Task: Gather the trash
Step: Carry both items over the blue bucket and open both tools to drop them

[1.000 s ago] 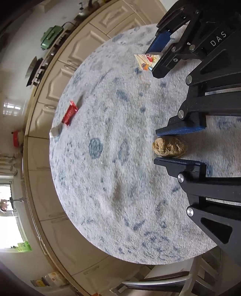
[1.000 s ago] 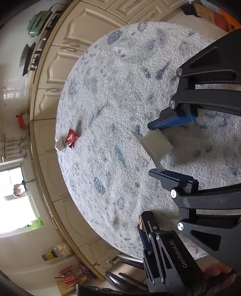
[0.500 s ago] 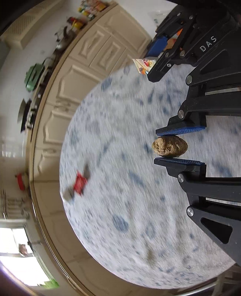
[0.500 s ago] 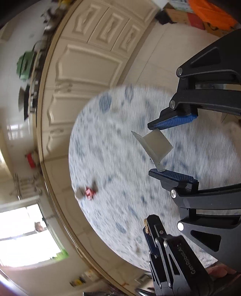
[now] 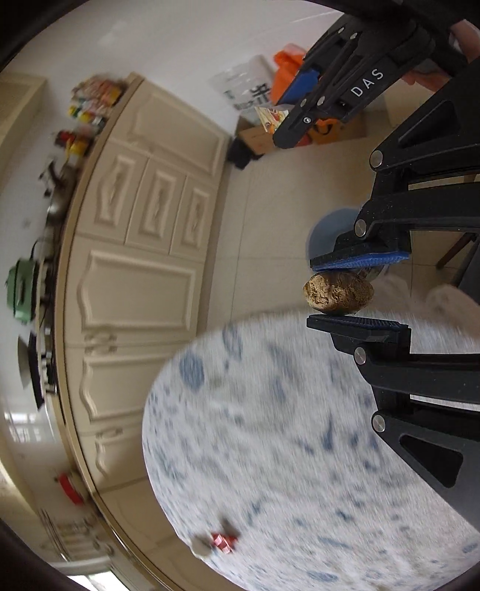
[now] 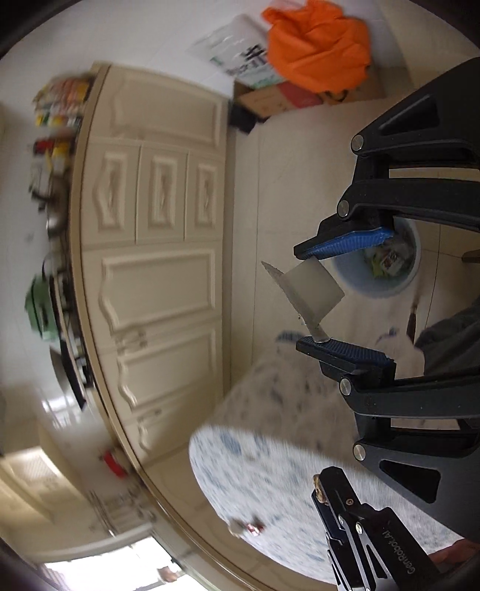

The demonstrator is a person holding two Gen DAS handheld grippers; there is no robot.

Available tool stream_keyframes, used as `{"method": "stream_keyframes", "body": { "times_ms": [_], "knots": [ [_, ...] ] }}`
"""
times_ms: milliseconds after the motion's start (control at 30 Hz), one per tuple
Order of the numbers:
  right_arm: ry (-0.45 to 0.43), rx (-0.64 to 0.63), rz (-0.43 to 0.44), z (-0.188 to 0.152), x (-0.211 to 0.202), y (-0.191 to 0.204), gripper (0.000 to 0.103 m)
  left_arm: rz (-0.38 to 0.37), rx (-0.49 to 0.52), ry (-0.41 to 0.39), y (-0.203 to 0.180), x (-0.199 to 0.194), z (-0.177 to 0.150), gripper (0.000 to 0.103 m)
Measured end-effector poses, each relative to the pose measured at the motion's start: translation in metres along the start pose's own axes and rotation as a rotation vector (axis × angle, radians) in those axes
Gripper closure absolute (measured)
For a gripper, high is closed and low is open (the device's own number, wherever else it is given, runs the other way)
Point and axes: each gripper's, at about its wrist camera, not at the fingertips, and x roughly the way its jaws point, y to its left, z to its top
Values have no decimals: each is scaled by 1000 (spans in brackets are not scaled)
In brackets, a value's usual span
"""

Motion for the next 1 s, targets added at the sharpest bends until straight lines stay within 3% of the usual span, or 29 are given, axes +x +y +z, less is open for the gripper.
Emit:
{"method": "stream_keyframes", "body": {
  "times_ms": [467, 567, 633, 700, 1000],
  "knots": [
    [73, 199, -194, -24, 11, -95, 59, -99, 191, 104, -72, 112, 60, 83],
    [82, 208, -207, -26, 14, -103, 59, -68, 189, 136, -78, 132, 71, 70],
    [91, 208, -209, -27, 17, -104, 59, -73, 171, 147, -81, 141, 78, 49],
    [104, 202, -205, -28, 22, -104, 59, -73, 161, 145, -83, 147, 82, 43],
    [134, 134, -168, -22, 42, -77, 59, -10, 117, 174, -77, 148, 78, 40]
  ]
}}
